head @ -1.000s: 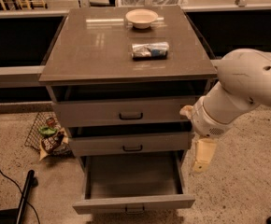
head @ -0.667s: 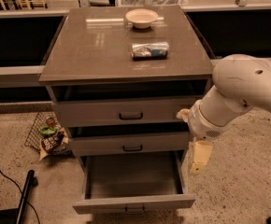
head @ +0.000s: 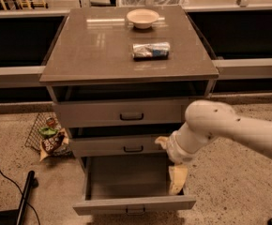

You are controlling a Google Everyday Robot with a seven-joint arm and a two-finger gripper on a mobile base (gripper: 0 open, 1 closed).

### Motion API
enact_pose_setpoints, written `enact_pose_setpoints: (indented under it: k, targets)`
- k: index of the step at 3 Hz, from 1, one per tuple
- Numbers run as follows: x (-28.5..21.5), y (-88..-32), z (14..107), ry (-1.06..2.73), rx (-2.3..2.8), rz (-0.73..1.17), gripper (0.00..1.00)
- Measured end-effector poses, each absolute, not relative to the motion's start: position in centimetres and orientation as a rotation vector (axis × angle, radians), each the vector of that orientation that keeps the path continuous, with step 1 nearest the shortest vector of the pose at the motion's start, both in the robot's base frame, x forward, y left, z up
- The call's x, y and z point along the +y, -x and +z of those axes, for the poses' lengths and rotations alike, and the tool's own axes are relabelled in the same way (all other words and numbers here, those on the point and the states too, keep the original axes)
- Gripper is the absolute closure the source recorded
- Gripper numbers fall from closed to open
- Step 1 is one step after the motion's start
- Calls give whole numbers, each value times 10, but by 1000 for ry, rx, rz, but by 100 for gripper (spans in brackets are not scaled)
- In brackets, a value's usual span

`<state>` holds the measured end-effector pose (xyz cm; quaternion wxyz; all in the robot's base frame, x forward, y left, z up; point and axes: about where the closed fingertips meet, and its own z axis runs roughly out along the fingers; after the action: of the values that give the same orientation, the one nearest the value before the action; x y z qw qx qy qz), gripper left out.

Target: Close bottom drawer

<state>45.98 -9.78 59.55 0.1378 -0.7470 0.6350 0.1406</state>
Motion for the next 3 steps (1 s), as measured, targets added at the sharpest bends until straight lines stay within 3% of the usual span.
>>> enact_pose_setpoints:
  k: [1,3]
  targets:
    - [-79,-457,541,2136,1778,508,0]
    - [-80,-462,507,2144,1797,536,0]
